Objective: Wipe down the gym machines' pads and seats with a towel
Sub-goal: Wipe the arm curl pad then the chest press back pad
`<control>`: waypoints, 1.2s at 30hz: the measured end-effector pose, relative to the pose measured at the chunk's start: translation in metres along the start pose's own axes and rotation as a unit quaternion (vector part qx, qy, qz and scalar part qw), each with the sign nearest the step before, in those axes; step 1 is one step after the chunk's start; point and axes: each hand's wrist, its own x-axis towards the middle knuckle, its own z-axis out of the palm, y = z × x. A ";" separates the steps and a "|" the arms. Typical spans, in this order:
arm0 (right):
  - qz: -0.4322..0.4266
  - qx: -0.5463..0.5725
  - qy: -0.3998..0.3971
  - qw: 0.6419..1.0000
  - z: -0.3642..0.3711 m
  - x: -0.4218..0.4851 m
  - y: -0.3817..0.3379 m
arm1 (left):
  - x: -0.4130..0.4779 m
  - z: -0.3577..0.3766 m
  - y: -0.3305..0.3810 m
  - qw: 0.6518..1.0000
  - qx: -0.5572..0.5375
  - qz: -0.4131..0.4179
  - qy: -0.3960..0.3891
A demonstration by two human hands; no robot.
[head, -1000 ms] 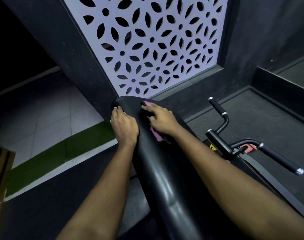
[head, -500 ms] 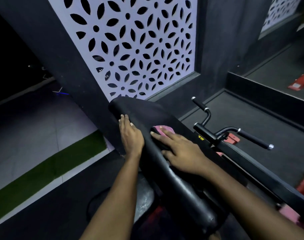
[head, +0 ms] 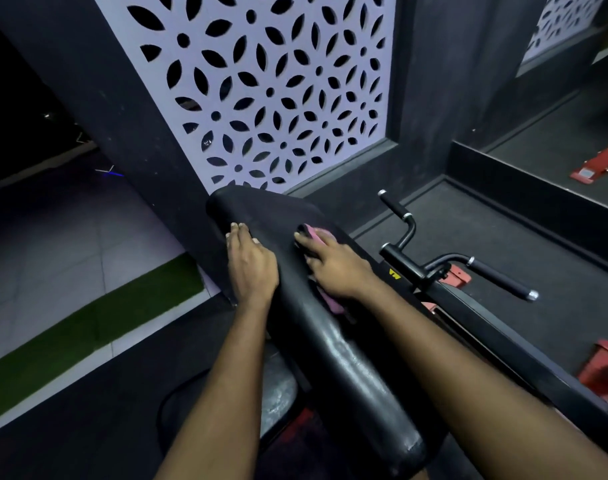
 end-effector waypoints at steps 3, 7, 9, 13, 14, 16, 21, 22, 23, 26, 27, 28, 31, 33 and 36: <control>0.005 0.023 0.006 1.000 0.007 -0.036 0.021 | 0.004 0.004 0.016 0.999 0.026 -0.038 -0.022; 0.026 0.025 0.023 0.999 0.010 0.010 0.031 | 0.002 0.011 0.022 0.997 0.055 -0.049 -0.019; 0.040 0.009 0.019 0.999 0.013 0.051 0.043 | 0.001 0.013 0.019 0.997 0.053 -0.049 -0.013; 0.087 0.003 0.001 0.996 0.009 0.116 0.070 | 0.002 0.016 0.018 0.997 0.056 -0.046 0.000; 0.093 0.007 -0.016 0.996 0.007 0.129 0.076 | 0.002 0.016 0.017 0.998 0.053 -0.045 0.002; 0.096 -0.002 -0.049 0.994 0.010 0.145 0.090 | 0.002 0.014 0.017 0.998 0.044 -0.044 0.006; 0.130 0.069 0.016 0.989 0.011 0.111 0.102 | 0.000 0.012 0.017 0.998 0.028 -0.049 0.013; 0.137 0.076 0.013 0.988 0.014 0.103 0.111 | 0.000 0.012 0.018 0.998 0.027 -0.049 0.013; 0.151 0.076 0.017 0.985 0.016 0.093 0.124 | -0.001 0.011 0.019 0.998 0.026 -0.050 0.011; 0.183 0.101 0.040 0.977 0.027 0.062 0.163 | -0.002 0.009 0.019 0.998 0.022 -0.050 0.010; 0.190 0.097 0.044 0.976 0.026 0.042 0.165 | -0.002 0.008 0.019 0.999 0.019 -0.049 0.009; 0.203 0.087 0.047 0.974 0.022 0.019 0.162 | -0.002 0.007 0.019 0.999 0.016 -0.047 0.005; 0.220 0.047 0.047 0.973 0.014 -0.036 0.156 | -0.003 0.007 0.018 0.999 0.013 -0.050 -0.003; 0.234 0.044 0.042 0.970 0.013 -0.050 0.163 | -0.004 0.007 0.018 0.999 0.012 -0.049 -0.004; 0.257 0.030 0.051 0.964 0.011 -0.036 0.157 | -0.004 0.008 0.020 0.999 0.011 -0.047 0.000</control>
